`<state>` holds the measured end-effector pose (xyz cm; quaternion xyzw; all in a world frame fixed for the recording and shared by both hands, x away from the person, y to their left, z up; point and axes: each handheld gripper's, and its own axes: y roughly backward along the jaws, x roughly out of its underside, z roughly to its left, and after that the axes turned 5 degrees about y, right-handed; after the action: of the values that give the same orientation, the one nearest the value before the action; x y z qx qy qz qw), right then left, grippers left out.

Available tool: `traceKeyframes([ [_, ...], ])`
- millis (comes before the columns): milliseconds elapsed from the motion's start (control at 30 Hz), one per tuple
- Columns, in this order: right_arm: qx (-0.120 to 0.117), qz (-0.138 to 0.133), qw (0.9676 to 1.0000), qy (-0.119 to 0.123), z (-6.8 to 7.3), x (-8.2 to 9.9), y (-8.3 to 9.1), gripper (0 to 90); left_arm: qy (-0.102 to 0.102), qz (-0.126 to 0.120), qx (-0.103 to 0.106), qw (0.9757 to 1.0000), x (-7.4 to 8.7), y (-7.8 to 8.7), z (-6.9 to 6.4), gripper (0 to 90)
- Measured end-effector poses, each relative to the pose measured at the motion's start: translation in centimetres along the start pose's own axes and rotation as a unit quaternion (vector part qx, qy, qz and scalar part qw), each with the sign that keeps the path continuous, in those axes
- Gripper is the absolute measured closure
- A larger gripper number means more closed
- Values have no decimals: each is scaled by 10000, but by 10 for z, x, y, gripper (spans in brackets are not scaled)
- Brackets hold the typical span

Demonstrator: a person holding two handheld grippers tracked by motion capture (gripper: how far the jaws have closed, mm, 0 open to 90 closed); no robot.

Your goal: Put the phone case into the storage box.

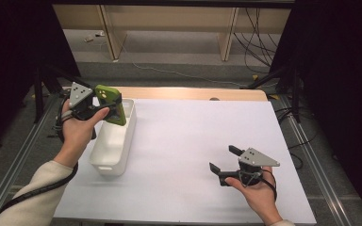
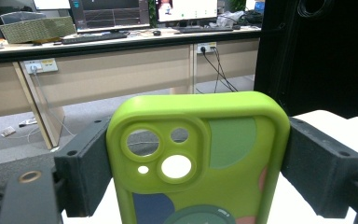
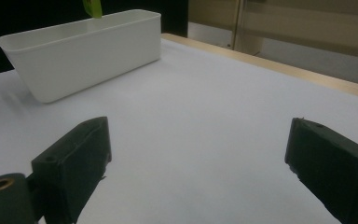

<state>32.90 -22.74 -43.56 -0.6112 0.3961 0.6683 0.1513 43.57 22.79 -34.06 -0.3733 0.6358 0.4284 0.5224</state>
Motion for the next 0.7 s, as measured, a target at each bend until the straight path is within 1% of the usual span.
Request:
traceKeyframes([
  [300, 2, -9, 10000, 0, 0, 0, 0, 81, 5, 21, -87, 10000, 1, -6, 0, 161],
  [700, 0, -15, 10000, -10, 0, 0, 0, 81, 8, 39, -101, 9999, 1, -13, -2, 161],
])
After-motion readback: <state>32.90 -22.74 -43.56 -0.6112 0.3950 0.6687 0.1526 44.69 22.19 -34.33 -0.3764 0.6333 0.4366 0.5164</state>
